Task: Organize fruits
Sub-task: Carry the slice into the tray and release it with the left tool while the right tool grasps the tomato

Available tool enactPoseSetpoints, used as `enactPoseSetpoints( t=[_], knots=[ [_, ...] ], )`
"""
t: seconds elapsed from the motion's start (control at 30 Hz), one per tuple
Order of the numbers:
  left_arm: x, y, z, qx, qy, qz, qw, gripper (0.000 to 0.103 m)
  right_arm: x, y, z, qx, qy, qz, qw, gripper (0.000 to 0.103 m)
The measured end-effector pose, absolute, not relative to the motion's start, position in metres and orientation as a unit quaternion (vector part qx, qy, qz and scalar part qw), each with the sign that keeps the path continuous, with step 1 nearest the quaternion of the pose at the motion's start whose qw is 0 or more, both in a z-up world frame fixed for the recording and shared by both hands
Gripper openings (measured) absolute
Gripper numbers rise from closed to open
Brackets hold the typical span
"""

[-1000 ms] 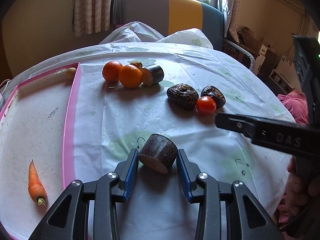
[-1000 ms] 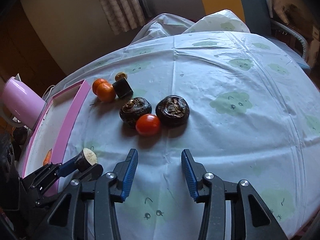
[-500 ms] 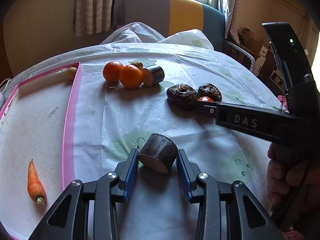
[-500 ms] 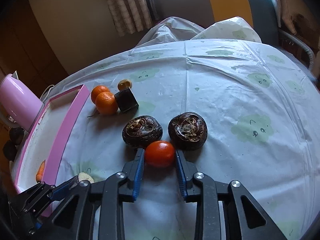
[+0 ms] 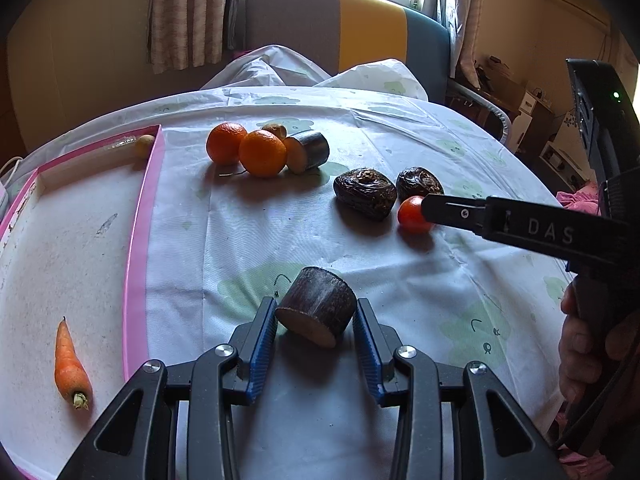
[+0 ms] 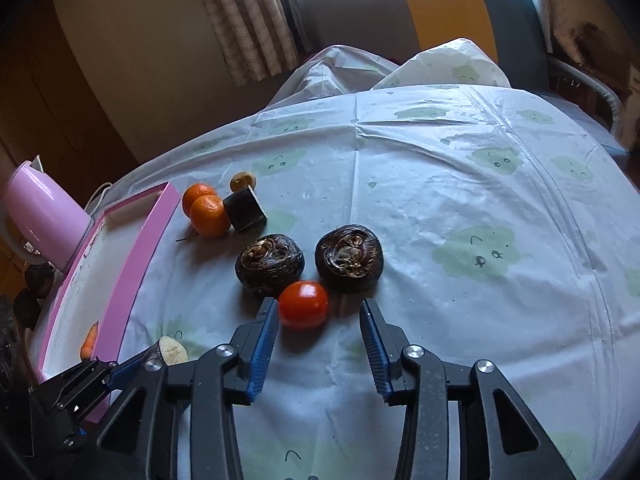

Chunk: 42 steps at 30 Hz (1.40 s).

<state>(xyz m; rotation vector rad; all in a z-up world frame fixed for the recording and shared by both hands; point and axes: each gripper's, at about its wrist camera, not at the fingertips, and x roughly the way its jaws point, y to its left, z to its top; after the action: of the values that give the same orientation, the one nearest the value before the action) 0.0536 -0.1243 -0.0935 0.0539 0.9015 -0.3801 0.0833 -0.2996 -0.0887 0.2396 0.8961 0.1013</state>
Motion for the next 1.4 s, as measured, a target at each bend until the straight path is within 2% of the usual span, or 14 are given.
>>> enactPoseSetpoints(
  t=[0.2, 0.23, 0.27, 0.3, 0.47, 0.93, 1.4],
  knots=[
    [0.054, -0.125, -0.094, 0.028, 0.434, -0.183, 0.882, 0.040, 0.095, -0.284, -0.096, 0.101, 0.452, 0.065, 0.884, 0.046],
    [0.054, -0.124, -0.093, 0.028, 0.435, -0.184, 0.881, 0.039, 0.098, -0.280, -0.098, 0.090, 0.453, 0.061, 0.885, 0.044],
    [0.055, -0.124, -0.093, 0.026, 0.437, -0.184, 0.880, 0.039, 0.099, -0.276, -0.099, 0.074, 0.452, 0.052, 0.887, 0.033],
    [0.056, -0.123, -0.092, 0.025, 0.439, -0.185, 0.879, 0.039, 0.099, -0.273, -0.099, 0.064, 0.451, 0.049, 0.889, 0.030],
    [0.059, -0.122, -0.084, 0.018, 0.458, -0.185, 0.869, 0.039, 0.094, -0.273, -0.104, 0.043, 0.444, 0.062, 0.893, 0.031],
    [0.048, -0.063, -0.024, -0.004, 0.412, -0.102, 0.906, 0.039, 0.090, -0.263, -0.106, 0.017, 0.424, 0.044, 0.904, 0.031],
    [0.068, 0.035, -0.052, -0.038, 0.433, 0.045, 0.899, 0.039, 0.088, -0.256, -0.107, -0.008, 0.420, 0.032, 0.907, 0.031]
  ],
)
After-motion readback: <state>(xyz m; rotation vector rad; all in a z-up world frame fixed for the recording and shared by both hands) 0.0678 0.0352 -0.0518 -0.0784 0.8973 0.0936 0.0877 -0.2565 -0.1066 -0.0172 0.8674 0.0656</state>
